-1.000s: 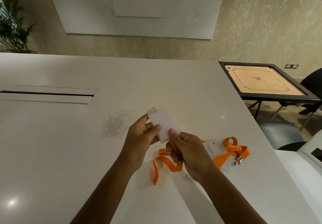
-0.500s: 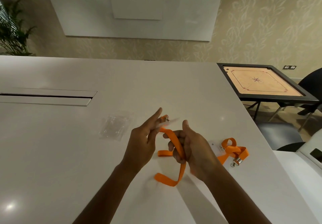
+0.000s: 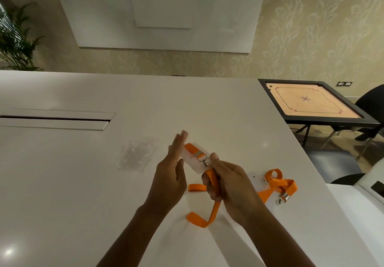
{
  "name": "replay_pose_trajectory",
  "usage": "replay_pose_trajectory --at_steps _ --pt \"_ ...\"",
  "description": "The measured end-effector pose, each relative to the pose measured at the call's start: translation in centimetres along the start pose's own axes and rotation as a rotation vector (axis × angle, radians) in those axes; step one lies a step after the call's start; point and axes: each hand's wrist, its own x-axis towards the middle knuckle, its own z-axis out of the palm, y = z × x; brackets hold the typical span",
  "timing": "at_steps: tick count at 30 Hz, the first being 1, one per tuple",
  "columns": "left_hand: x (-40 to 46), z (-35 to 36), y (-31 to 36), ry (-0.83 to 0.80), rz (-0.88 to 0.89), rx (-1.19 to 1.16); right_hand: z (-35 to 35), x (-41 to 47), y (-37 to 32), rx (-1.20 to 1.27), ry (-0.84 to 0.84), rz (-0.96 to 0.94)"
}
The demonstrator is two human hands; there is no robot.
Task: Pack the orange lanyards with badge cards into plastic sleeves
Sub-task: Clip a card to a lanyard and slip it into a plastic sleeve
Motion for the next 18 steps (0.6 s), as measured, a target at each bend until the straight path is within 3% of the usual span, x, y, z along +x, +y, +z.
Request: replay_pose_trajectory --at_steps 3,7,12,18 --pt "0.0 0.1 0.3 0.075 -0.246 -0.129 0.2 0.0 0.2 -0.013 0.0 -0.026" --pt "0.0 0.1 1.1 0.094 -0.615 -0.629 0.4 -0.1 0.4 -0.035 -0.01 -0.04" --pt "0.2 -0.2 1.2 0.021 -0.617 -0.709 0.6 -0.1 0.7 -0.088 -0.005 -0.024" --pt "0.5 -0.5 1.2 0.157 -0.59 -0.741 0.4 -0.4 0.9 -0.095 -0.034 0.045"
